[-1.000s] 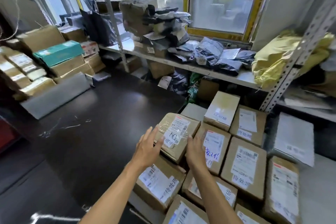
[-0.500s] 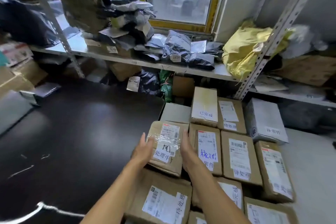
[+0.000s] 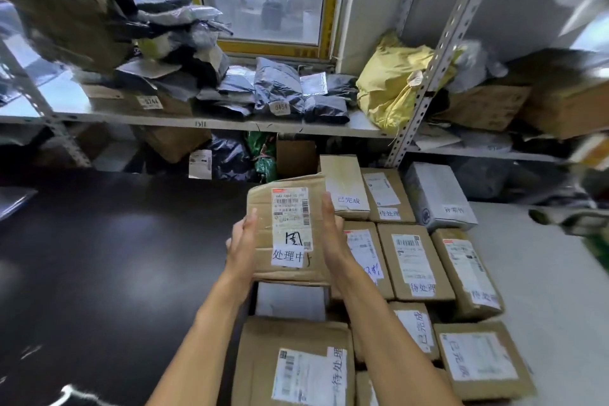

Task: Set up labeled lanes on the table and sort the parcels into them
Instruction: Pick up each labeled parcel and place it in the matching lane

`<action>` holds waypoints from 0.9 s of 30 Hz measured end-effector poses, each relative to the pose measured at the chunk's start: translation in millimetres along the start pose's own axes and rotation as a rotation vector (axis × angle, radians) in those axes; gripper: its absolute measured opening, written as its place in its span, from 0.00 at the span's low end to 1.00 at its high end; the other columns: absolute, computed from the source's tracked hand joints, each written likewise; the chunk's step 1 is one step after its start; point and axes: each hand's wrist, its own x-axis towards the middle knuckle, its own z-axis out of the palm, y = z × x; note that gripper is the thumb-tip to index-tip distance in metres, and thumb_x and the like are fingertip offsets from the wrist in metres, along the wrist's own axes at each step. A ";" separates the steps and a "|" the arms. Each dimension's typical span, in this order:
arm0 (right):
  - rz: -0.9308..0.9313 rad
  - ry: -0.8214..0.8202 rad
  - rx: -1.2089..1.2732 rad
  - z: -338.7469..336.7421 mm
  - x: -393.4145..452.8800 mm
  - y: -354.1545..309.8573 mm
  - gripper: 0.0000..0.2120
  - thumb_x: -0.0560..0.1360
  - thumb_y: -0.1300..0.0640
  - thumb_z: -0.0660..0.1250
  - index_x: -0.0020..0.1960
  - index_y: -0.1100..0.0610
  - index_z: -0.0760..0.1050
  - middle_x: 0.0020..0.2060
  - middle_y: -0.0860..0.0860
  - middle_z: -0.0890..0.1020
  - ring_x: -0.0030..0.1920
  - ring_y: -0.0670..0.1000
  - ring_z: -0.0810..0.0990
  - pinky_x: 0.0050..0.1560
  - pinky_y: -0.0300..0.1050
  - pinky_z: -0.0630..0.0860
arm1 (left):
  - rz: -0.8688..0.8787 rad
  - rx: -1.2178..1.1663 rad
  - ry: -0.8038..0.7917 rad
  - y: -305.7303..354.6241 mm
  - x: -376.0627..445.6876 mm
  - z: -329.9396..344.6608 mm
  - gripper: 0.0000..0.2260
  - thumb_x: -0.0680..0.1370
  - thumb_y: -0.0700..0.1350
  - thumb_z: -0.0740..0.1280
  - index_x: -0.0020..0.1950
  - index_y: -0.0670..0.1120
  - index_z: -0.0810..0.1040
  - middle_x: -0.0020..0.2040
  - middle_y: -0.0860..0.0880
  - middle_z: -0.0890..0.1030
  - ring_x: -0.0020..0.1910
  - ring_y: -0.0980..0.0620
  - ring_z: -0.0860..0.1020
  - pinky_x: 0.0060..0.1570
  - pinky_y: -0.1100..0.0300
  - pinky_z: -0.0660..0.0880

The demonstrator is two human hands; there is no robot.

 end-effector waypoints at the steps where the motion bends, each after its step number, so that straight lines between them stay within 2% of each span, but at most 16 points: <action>1: -0.037 -0.022 0.039 -5.3 -6.2 -6.2 0.50 0.66 0.19 0.50 0.80 0.48 0.56 0.69 0.47 0.68 0.63 0.47 0.65 0.66 0.48 0.63 | 0.021 -0.014 -0.029 6.5 -1.3 0.2 0.38 0.68 0.78 0.59 0.69 0.54 0.72 0.67 0.51 0.75 0.67 0.50 0.75 0.70 0.43 0.70; 3: -0.091 -0.033 0.092 -12.7 -10.0 -9.9 0.42 0.75 0.25 0.49 0.82 0.48 0.52 0.65 0.42 0.62 0.64 0.42 0.61 0.68 0.44 0.59 | 0.055 -0.023 -0.099 13.7 -2.1 3.6 0.40 0.66 0.80 0.60 0.68 0.55 0.73 0.63 0.50 0.80 0.62 0.48 0.80 0.65 0.41 0.75; 5: -0.123 -0.034 0.128 -20.5 -17.6 -8.3 0.41 0.76 0.23 0.47 0.82 0.44 0.56 0.71 0.38 0.62 0.69 0.39 0.61 0.73 0.43 0.56 | 0.081 0.003 -0.186 21.4 -9.1 12.3 0.38 0.67 0.80 0.61 0.69 0.57 0.73 0.63 0.52 0.81 0.63 0.48 0.79 0.67 0.41 0.73; 6: -0.136 -0.041 0.141 -26.8 -19.9 -3.3 0.43 0.74 0.20 0.46 0.81 0.44 0.61 0.74 0.40 0.66 0.72 0.41 0.66 0.75 0.45 0.60 | 0.084 0.027 -0.239 23.2 -13.3 19.0 0.37 0.67 0.80 0.60 0.68 0.60 0.75 0.64 0.53 0.81 0.65 0.48 0.79 0.68 0.41 0.72; 8: -0.165 -0.020 0.176 -44.2 -33.9 5.6 0.41 0.76 0.22 0.41 0.77 0.43 0.69 0.71 0.45 0.76 0.70 0.47 0.75 0.69 0.45 0.71 | 0.064 0.068 -0.333 27.6 -26.4 35.1 0.37 0.69 0.81 0.57 0.68 0.60 0.78 0.64 0.52 0.82 0.65 0.46 0.79 0.69 0.40 0.71; 9: -0.161 -0.005 0.211 -54.5 -41.5 10.3 0.40 0.78 0.24 0.39 0.76 0.43 0.71 0.69 0.47 0.79 0.69 0.48 0.77 0.68 0.48 0.74 | 0.045 0.075 -0.355 27.3 -32.3 42.7 0.36 0.71 0.80 0.55 0.67 0.59 0.79 0.62 0.50 0.84 0.63 0.46 0.80 0.68 0.41 0.72; 11: -0.166 0.012 0.289 -78.4 -54.3 20.3 0.42 0.75 0.20 0.40 0.73 0.41 0.75 0.68 0.48 0.80 0.70 0.52 0.77 0.74 0.59 0.71 | 0.016 0.086 -0.389 29.6 -52.0 62.2 0.33 0.77 0.74 0.51 0.64 0.54 0.82 0.55 0.49 0.86 0.56 0.47 0.84 0.64 0.44 0.76; 12: -0.166 0.032 0.320 -91.1 -60.5 24.9 0.42 0.73 0.19 0.41 0.71 0.39 0.75 0.68 0.48 0.81 0.71 0.52 0.77 0.75 0.62 0.69 | 0.011 0.098 -0.410 30.3 -61.8 74.8 0.32 0.79 0.72 0.51 0.63 0.53 0.82 0.53 0.48 0.87 0.54 0.48 0.85 0.61 0.46 0.77; 16: -0.197 0.171 0.419 -150.1 -93.5 45.8 0.38 0.75 0.21 0.45 0.70 0.40 0.77 0.68 0.48 0.81 0.70 0.52 0.77 0.75 0.61 0.69 | 0.058 0.143 -0.529 30.7 -109.0 133.0 0.28 0.82 0.67 0.49 0.59 0.52 0.83 0.48 0.49 0.88 0.44 0.53 0.86 0.44 0.58 0.79; 17: -0.206 0.201 0.425 -166.4 -102.5 51.7 0.40 0.74 0.19 0.46 0.71 0.41 0.76 0.68 0.49 0.81 0.71 0.53 0.77 0.75 0.62 0.69 | 0.067 0.154 -0.560 28.6 -120.9 148.0 0.27 0.83 0.66 0.49 0.58 0.52 0.83 0.48 0.49 0.88 0.43 0.53 0.86 0.45 0.57 0.79; 20: -0.236 0.247 0.431 -219.5 -134.4 74.1 0.46 0.67 0.16 0.48 0.74 0.42 0.74 0.69 0.50 0.80 0.71 0.55 0.77 0.76 0.63 0.68 | 0.073 0.169 -0.650 18.7 -164.6 194.0 0.30 0.79 0.71 0.52 0.61 0.53 0.83 0.52 0.48 0.87 0.51 0.48 0.86 0.62 0.45 0.77; 22: -0.241 0.271 0.435 -257.3 -162.4 91.3 0.46 0.67 0.16 0.49 0.74 0.41 0.74 0.69 0.50 0.80 0.71 0.55 0.77 0.76 0.63 0.67 | 0.078 0.167 -0.692 5.7 -196.1 228.4 0.29 0.80 0.70 0.53 0.62 0.52 0.82 0.53 0.49 0.87 0.54 0.47 0.85 0.65 0.44 0.75; 24: -0.234 0.335 0.454 -297.4 -190.9 113.9 0.46 0.67 0.16 0.50 0.74 0.41 0.73 0.70 0.49 0.79 0.72 0.53 0.76 0.77 0.62 0.66 | 0.075 0.171 -0.723 -9.6 -232.7 262.9 0.25 0.83 0.64 0.53 0.58 0.50 0.83 0.53 0.47 0.87 0.50 0.50 0.85 0.60 0.49 0.78; 27: -0.219 0.480 0.509 -353.4 -240.0 147.1 0.43 0.72 0.18 0.51 0.75 0.43 0.73 0.71 0.50 0.78 0.72 0.53 0.76 0.75 0.61 0.69 | 0.058 0.191 -0.852 -36.4 -289.8 313.0 0.22 0.85 0.59 0.52 0.53 0.50 0.82 0.46 0.49 0.88 0.40 0.54 0.86 0.41 0.59 0.79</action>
